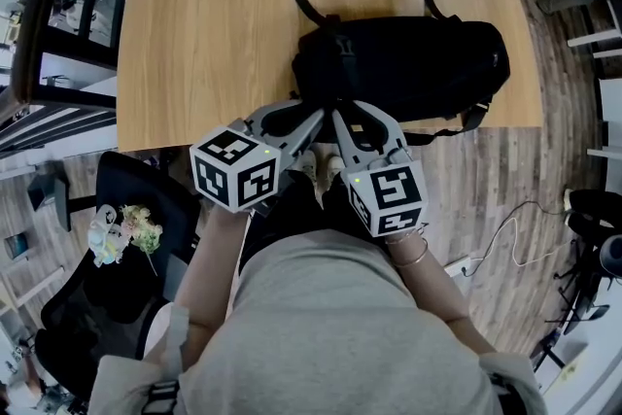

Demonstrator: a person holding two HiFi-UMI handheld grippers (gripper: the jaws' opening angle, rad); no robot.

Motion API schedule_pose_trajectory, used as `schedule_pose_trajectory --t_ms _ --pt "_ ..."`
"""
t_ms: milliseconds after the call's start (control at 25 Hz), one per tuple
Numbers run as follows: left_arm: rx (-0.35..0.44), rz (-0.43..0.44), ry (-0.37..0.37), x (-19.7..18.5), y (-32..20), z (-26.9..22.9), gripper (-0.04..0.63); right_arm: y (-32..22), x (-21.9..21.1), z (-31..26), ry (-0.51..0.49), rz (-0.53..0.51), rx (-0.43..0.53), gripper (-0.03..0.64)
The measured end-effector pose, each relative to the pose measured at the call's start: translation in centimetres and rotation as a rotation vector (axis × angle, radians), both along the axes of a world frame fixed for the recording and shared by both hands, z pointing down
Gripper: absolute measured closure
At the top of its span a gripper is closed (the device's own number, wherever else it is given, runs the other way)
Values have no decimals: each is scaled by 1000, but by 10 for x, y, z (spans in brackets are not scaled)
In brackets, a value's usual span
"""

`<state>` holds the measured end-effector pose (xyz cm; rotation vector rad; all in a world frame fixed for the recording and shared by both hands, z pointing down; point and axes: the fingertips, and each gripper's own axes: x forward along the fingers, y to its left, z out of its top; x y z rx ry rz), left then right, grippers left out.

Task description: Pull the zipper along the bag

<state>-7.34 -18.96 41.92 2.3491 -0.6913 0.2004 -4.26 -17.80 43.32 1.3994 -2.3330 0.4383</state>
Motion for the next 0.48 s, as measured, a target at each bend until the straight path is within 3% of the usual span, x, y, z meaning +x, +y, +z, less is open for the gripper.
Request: schedule_pose_trajectory --t_ms 200,360,480 --pt "13 22 -19 -1 1 -1 534 -1 -10 1 15 -10 16 556" --pt "21 41 -25 -1 2 -1 534 -4 -8 4 -3 -1 18 518" --pt "23 55 -25 0 2 -1 534 -3 -9 5 -5 -1 21 557"
